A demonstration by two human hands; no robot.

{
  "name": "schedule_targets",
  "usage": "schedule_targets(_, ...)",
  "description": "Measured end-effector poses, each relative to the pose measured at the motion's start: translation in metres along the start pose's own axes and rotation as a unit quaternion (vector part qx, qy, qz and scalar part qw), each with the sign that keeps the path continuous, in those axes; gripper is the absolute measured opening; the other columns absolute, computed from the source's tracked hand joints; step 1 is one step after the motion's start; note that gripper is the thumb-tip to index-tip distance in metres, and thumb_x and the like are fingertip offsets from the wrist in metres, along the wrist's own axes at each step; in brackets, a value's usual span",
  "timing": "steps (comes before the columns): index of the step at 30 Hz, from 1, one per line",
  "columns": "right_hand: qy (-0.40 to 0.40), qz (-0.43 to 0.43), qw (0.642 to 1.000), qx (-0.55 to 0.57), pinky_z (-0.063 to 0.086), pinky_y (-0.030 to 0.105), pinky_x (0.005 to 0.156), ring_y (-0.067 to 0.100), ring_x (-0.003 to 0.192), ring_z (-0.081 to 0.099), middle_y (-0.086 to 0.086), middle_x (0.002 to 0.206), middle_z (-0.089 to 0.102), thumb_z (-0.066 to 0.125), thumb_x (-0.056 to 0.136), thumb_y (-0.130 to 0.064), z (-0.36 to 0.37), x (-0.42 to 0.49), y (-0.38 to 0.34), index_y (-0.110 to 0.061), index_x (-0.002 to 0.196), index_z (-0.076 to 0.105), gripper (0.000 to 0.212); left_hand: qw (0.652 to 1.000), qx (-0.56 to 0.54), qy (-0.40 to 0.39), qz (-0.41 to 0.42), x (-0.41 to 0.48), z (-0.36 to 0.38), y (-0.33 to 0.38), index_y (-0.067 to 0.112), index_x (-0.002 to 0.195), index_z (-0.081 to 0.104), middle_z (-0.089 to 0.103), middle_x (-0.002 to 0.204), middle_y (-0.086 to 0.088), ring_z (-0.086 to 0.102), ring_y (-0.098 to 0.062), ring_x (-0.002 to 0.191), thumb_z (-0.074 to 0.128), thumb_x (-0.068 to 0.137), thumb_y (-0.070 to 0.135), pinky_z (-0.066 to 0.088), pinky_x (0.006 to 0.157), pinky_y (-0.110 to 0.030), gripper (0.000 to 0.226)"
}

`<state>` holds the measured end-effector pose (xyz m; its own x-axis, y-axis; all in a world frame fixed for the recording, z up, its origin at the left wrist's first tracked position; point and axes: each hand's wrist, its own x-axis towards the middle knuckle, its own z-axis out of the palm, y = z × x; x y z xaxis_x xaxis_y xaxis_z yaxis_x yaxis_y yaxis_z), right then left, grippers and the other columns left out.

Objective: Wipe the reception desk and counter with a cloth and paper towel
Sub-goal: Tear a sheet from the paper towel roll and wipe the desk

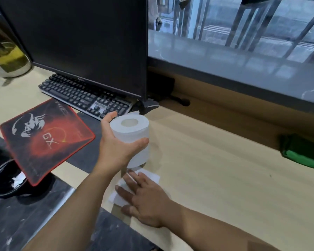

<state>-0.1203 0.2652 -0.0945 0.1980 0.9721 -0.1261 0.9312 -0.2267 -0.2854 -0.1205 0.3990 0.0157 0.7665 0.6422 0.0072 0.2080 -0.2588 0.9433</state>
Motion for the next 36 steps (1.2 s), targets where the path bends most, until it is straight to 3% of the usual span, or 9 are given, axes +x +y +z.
schedule_targets(6, 0.039, 0.091, 0.995, 0.020, -0.004, 0.028, 0.119, 0.022, 0.144, 0.006, 0.006, 0.162, 0.011, 0.031, 0.101, -0.040, -0.027, 0.009, 0.039, -0.017, 0.155, 0.010, 0.062, 1.000, 0.004, 0.008, -0.001, -0.002, 0.007, 0.000, 0.040, 0.132, 0.028, 0.045, 0.124, 0.012, 0.049, -0.013, 0.112, 0.089, 0.051, 0.032, 0.044, 0.090, -0.030, 0.102)
schedule_targets(10, 0.010, 0.190, 0.982, 0.001, -0.008, 0.033, 0.120, 0.017, 0.149, -0.013, 0.007, 0.162, -0.010, 0.014, 0.103, -0.045, -0.039, 0.013, 0.097, -0.012, 0.154, -0.006, 0.064, 1.000, 0.004, 0.001, 0.004, -0.006, 0.013, 0.000, 0.036, 0.135, 0.028, 0.044, 0.125, 0.013, 0.048, -0.010, 0.111, 0.091, 0.058, 0.021, 0.041, 0.089, -0.027, 0.101)
schedule_targets(13, 0.017, 0.314, 0.949, -0.019, -0.007, 0.034, 0.121, 0.021, 0.149, -0.012, 0.010, 0.162, -0.011, 0.013, 0.104, -0.042, -0.055, 0.000, 0.162, -0.009, 0.154, -0.006, 0.063, 1.000, 0.003, -0.010, -0.004, -0.005, 0.020, -0.001, 0.039, 0.134, 0.027, 0.045, 0.124, 0.013, 0.050, -0.010, 0.109, 0.091, 0.058, 0.020, 0.044, 0.089, -0.029, 0.100)
schedule_targets(18, 0.053, 0.510, 0.858, -0.006, 0.004, 0.039, 0.120, 0.030, 0.145, 0.013, 0.014, 0.159, 0.015, 0.012, 0.102, -0.040, -0.067, -0.011, 0.200, -0.005, 0.153, 0.007, 0.062, 0.999, -0.002, -0.032, 0.008, 0.001, 0.039, 0.001, 0.046, 0.125, 0.026, 0.042, 0.111, 0.031, 0.049, 0.006, 0.101, 0.091, 0.057, 0.020, 0.042, 0.074, -0.014, 0.097)
schedule_targets(21, 0.074, 0.416, 0.906, 0.022, -0.004, 0.038, 0.121, 0.026, 0.149, -0.008, 0.012, 0.162, -0.007, 0.026, 0.102, -0.040, -0.059, 0.028, 0.164, -0.005, 0.154, -0.004, 0.069, 0.999, 0.013, -0.040, 0.010, 0.009, 0.051, 0.004, 0.043, 0.130, 0.027, 0.045, 0.122, 0.018, 0.050, -0.004, 0.110, 0.091, 0.055, 0.025, 0.046, 0.087, -0.024, 0.100)
schedule_targets(25, 0.083, 0.291, 0.953, 0.031, 0.009, 0.033, 0.120, 0.019, 0.146, 0.009, 0.004, 0.160, 0.008, 0.048, 0.093, -0.041, -0.064, 0.054, 0.167, -0.016, 0.154, 0.009, 0.077, 0.998, 0.026, -0.038, 0.032, 0.023, 0.068, 0.008, 0.038, 0.135, 0.027, 0.042, 0.127, 0.015, 0.045, -0.007, 0.116, 0.091, 0.054, 0.023, 0.040, 0.086, -0.015, 0.104)
schedule_targets(28, 0.095, 0.357, 0.929, 0.012, 0.024, 0.037, 0.112, 0.023, 0.138, 0.030, 0.005, 0.152, 0.033, 0.027, 0.099, -0.043, -0.074, 0.033, 0.209, -0.017, 0.146, 0.030, 0.053, 0.998, 0.033, -0.038, 0.036, 0.032, 0.080, 0.009, 0.049, 0.125, 0.026, 0.041, 0.125, 0.015, 0.043, -0.011, 0.118, 0.092, 0.052, 0.027, 0.042, 0.096, -0.027, 0.101)
schedule_targets(32, 0.056, 0.508, 0.859, 0.031, 0.002, 0.044, 0.121, 0.022, 0.150, -0.001, 0.001, 0.163, -0.005, 0.014, 0.100, -0.047, -0.075, -0.035, 0.284, -0.018, 0.156, 0.006, 0.063, 0.998, 0.027, -0.048, 0.025, 0.037, 0.093, 0.008, 0.054, 0.121, 0.025, 0.040, 0.125, 0.015, 0.041, -0.015, 0.120, 0.091, 0.054, 0.024, 0.042, 0.097, -0.032, 0.099)
schedule_targets(36, 0.072, 0.572, 0.816, 0.029, 0.000, 0.041, 0.121, 0.022, 0.150, 0.000, 0.000, 0.163, -0.005, 0.012, 0.098, -0.049, -0.068, -0.077, 0.297, -0.019, 0.156, 0.003, 0.066, 0.997, 0.002, -0.069, 0.032, 0.039, 0.107, 0.010, 0.052, 0.125, 0.026, 0.042, 0.123, 0.016, 0.043, -0.011, 0.116, 0.091, 0.056, 0.022, 0.040, 0.086, -0.023, 0.100)
